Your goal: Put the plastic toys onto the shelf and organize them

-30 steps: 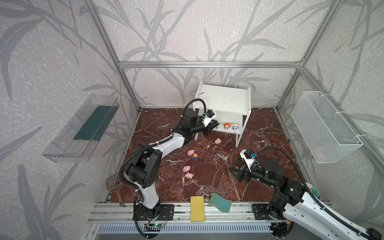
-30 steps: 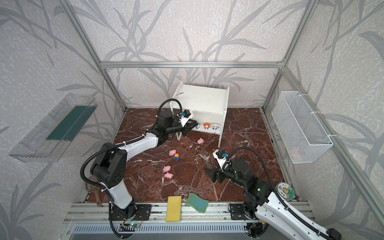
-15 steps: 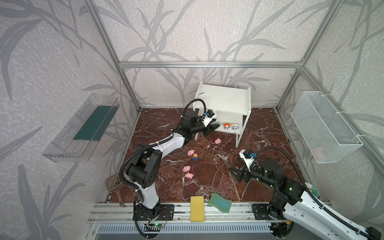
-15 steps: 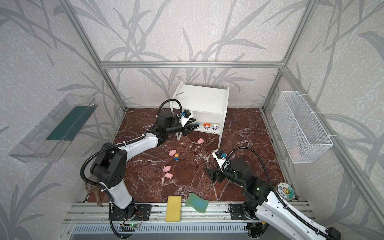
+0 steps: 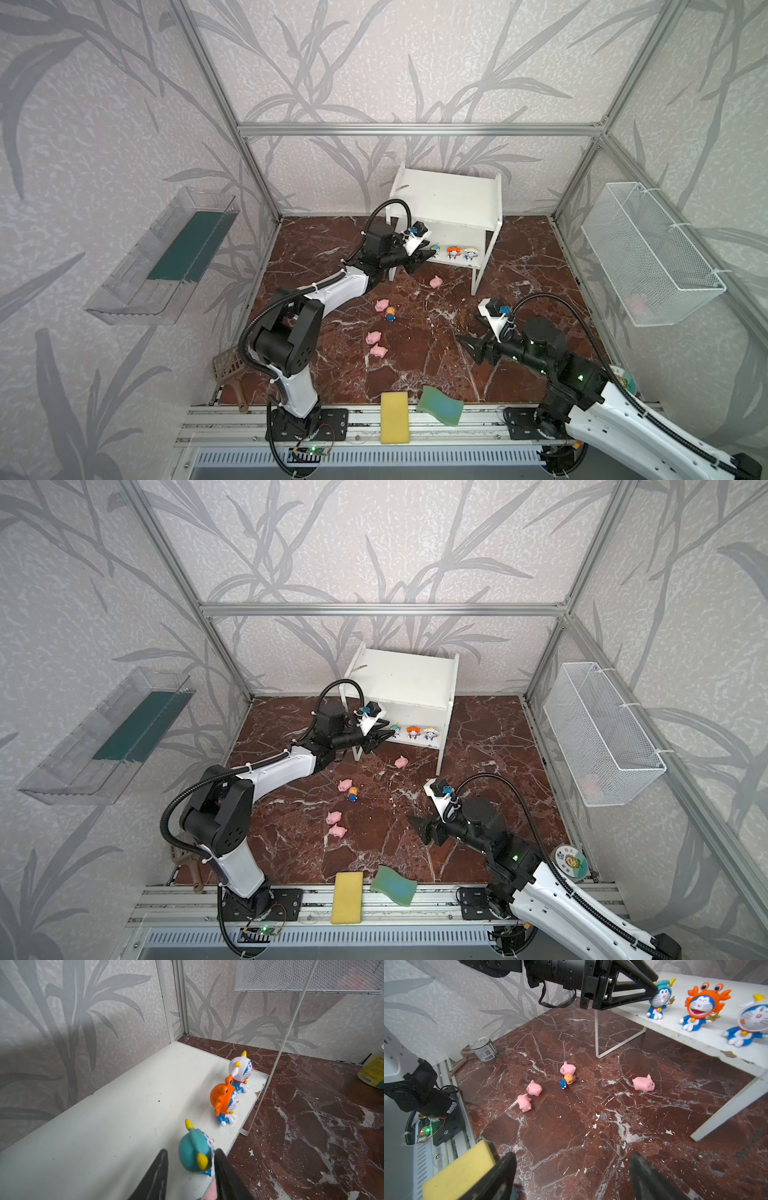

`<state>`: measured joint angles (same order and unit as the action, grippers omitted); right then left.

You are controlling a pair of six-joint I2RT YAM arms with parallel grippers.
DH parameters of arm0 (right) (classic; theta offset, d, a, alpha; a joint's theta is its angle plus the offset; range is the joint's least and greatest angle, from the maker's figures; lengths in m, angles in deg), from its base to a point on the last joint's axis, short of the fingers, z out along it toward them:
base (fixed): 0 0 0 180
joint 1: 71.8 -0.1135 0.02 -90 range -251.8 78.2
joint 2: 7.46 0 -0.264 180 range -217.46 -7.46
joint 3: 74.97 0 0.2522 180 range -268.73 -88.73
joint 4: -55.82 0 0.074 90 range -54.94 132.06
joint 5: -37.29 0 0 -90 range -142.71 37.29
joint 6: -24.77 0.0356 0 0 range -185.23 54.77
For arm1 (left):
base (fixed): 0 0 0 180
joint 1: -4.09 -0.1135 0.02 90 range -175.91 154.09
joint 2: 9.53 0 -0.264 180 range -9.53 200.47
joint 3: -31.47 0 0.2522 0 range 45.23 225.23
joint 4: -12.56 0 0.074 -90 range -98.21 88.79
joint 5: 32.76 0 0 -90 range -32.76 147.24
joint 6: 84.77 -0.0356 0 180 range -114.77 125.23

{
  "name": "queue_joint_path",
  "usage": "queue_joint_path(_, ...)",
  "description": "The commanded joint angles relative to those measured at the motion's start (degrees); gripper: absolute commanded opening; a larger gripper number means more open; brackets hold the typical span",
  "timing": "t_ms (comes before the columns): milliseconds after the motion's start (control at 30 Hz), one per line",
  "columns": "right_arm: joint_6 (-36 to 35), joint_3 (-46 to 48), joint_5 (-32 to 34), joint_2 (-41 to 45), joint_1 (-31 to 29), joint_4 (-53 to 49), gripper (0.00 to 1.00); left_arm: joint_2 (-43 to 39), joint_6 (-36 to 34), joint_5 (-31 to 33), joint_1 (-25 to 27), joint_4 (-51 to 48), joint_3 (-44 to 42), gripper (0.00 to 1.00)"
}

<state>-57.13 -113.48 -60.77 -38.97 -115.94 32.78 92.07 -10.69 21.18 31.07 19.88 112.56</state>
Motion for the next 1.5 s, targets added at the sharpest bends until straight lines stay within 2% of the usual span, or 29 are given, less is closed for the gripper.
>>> queue_joint_path(0,-0.5,0.2,-0.8,0.3,0.2,1.5,0.85,-2.2,-1.9,0.1,-0.2,-0.8,-0.8,0.38)
queue_joint_path(867,-0.1,0.6,-0.6,1.5,0.2,0.9,0.85,0.2,-2.1,5.1,-0.1,-1.3,2.0,0.37)
queue_joint_path(1467,-0.1,0.6,-0.7,1.7,0.2,0.8,0.85,1.6,-1.8,6.1,0.1,-1.0,3.3,0.37)
